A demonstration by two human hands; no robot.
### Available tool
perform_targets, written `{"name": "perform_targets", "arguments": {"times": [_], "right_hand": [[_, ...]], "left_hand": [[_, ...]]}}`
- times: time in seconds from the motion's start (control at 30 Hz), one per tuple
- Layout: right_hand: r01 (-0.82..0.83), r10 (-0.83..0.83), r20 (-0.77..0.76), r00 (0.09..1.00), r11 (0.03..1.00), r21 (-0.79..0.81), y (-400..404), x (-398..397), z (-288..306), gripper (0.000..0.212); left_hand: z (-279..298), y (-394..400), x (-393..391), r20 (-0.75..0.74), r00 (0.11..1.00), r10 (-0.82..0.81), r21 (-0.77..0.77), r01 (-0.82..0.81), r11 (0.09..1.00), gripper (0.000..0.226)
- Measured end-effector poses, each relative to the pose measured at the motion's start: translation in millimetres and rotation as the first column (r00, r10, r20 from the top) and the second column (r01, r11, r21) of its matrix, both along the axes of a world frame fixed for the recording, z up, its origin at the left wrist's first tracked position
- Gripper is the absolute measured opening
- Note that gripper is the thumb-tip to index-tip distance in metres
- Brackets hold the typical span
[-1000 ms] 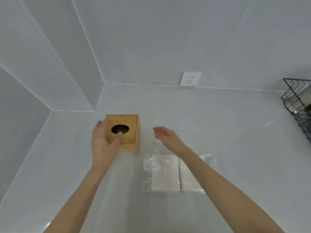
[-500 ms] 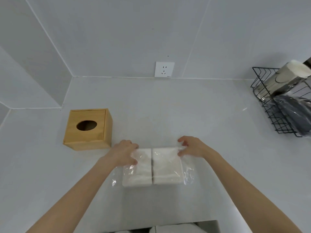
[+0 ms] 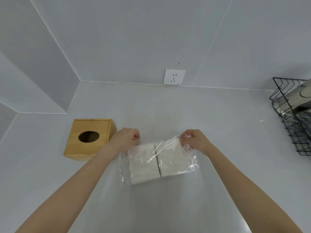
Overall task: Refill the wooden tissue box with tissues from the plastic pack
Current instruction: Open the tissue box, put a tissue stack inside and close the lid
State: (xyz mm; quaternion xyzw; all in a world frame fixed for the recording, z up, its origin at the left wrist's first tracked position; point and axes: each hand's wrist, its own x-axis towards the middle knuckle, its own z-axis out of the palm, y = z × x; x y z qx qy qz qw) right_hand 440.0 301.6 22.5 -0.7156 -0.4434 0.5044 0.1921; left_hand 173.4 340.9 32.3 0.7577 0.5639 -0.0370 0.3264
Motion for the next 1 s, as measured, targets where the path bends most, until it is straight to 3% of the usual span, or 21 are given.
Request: {"name": "perform_targets", "arguments": {"times": [0.1,0.23,0.4,0.53,0.8,1.0], "right_hand": [[0.045,-0.045,0.000,0.999,0.999,0.009,10.9,0.1,-5.9,0.020],[0.084,-0.084,0.008,0.996,0.996,0.002,15.0,-1.6,-12.2,0.014],[0.183,-0.195,-0.147,0.970,0.979,-0.092,10.0,-2.1,-13.9,0.013],[0.154,-0.165,-0.109,0.980,0.983,-0.105,12.6,2.1,-10.8,0.008],[0.212,-0.184,-0.134,0.974,0.947,0.243,24.1,11.5,23.0,0.023],[0.160,-0.097,-0.223,0.970,0.945,0.285,1.1,11.8,53.8,0.023]], "left_hand": [[-3.0,10.4,5.5,0.026,0.999,-0.019,-0.118,0.022,0.993,0.020],[-9.7,12.9,9.7,-0.007,0.998,-0.060,-0.079,0.059,0.995,0.047],[-10.7,17.1,13.5,0.017,1.000,0.013,0.010,-0.013,1.000,0.037],[-11.4,21.6,7.8,0.072,0.993,0.091,0.009,-0.092,0.996,0.020],[21.9,31.9,3.4,0.278,0.939,0.204,0.194,-0.263,0.945,0.017],[51.8,1.6,-8.6,0.442,0.879,0.178,0.227,-0.302,0.926,0.011]]}}
